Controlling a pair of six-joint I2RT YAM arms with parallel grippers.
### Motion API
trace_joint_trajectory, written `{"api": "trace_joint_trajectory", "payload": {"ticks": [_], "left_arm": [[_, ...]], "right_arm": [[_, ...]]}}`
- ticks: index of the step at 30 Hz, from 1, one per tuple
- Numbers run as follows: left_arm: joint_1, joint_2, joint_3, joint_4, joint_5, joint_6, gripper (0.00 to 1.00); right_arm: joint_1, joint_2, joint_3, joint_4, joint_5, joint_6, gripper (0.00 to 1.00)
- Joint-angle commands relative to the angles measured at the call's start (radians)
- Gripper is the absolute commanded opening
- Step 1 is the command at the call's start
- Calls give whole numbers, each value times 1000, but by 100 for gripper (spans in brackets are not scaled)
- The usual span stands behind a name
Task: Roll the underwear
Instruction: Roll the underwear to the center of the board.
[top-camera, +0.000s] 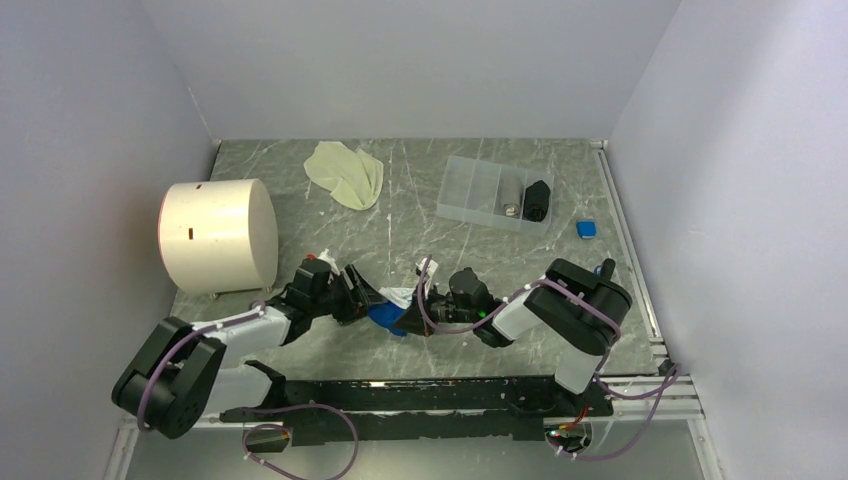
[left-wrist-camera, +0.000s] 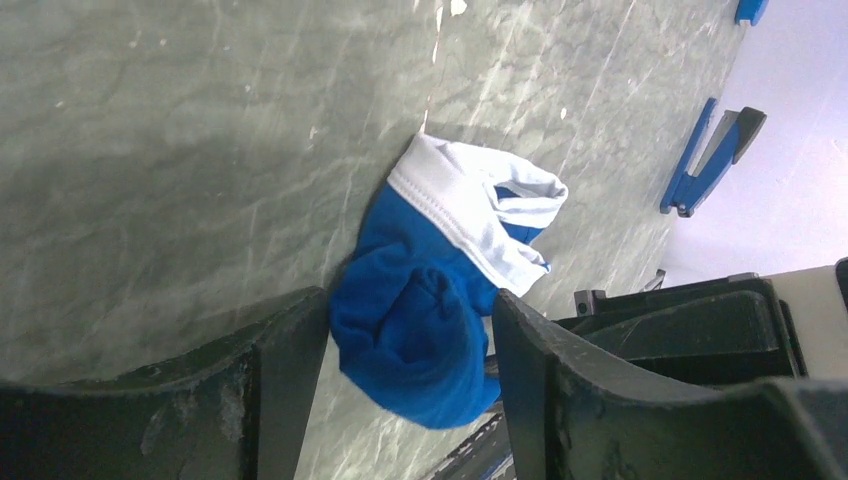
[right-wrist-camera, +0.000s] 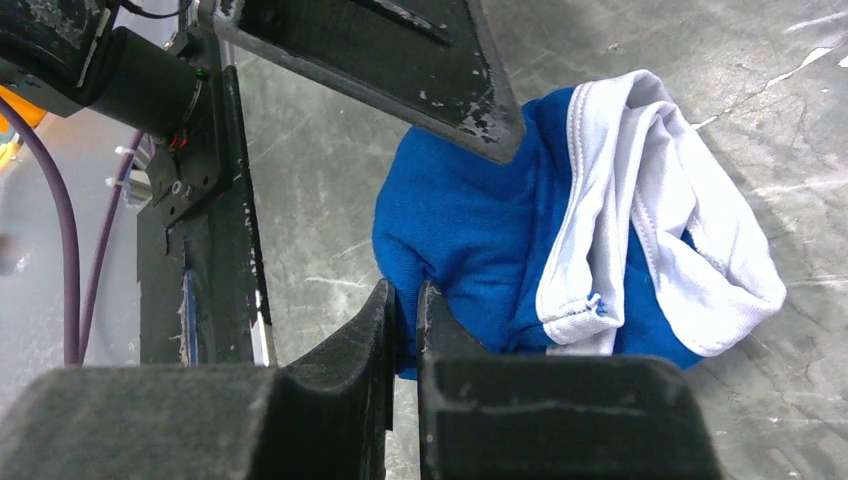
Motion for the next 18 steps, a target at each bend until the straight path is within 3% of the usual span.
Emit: {"api": "trace_joint_trajectory", "payload": {"ticks": [1,5,8,11,14,16,18], "left_arm": [[-23,93,-21,-49,-39,9,65],[-54,133,-13,-42,-65,9,46],[-55,130,-21,-43,-69,11,29],[-55,103,-20,-78,-91,19,25],[-55,87,-4,-109,-97,32,24],[-56,86,12,-129,-94,43,23],[-55,87,29,-153,-84,51,23]], "right_arm": [[-7,26,-14,37,-37,28,5],[-10,20,-17,37,-39,17,8],[-11,-16,4,-64,-32,-30,17],[-8,-93,48,-246,4,-126,28],[7,-170,116,-481,71,-258,32],[23,-209,170,-608,150,-335,45],[59,-237,209,-699,238,-411,50]]}}
